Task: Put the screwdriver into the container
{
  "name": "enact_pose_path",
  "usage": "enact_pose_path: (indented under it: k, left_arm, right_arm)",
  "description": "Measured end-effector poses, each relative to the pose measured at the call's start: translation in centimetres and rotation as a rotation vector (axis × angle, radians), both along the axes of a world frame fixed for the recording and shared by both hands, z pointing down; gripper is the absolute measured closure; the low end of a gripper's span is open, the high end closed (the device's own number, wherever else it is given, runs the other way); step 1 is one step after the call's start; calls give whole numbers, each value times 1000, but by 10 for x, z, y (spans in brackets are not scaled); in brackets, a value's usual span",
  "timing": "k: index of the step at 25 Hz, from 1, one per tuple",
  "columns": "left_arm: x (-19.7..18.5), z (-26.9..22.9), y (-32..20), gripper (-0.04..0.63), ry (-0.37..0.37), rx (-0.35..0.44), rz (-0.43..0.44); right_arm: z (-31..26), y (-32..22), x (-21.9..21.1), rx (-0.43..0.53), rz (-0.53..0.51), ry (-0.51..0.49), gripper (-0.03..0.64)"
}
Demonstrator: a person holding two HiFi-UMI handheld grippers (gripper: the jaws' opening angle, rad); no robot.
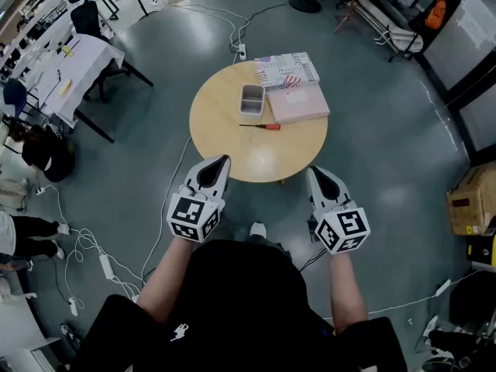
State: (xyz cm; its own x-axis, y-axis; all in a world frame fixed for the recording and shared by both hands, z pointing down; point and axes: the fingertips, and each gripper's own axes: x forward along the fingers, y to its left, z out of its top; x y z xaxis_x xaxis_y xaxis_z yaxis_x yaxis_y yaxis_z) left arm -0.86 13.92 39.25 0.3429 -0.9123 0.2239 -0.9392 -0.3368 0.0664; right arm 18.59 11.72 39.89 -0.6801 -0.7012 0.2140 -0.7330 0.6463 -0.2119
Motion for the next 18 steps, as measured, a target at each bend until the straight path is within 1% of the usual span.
enact_pose_path:
  k: [6, 9, 12, 18]
  left_arm:
    - [-5, -4, -2, 594, 17, 9, -35]
    - [-11, -8, -3, 594, 12, 23, -52]
    - [-17, -13, -3, 594, 9, 41, -68]
    - [-25, -33, -7, 594, -6, 98, -88]
  right_arm:
    - [-5, -5, 8, 12, 19, -7, 616]
    - [-11, -9, 9, 38, 35, -13, 615]
    - [-16, -11, 11, 73, 42, 5, 615]
    - [-33, -16, 18, 137, 64, 4, 615]
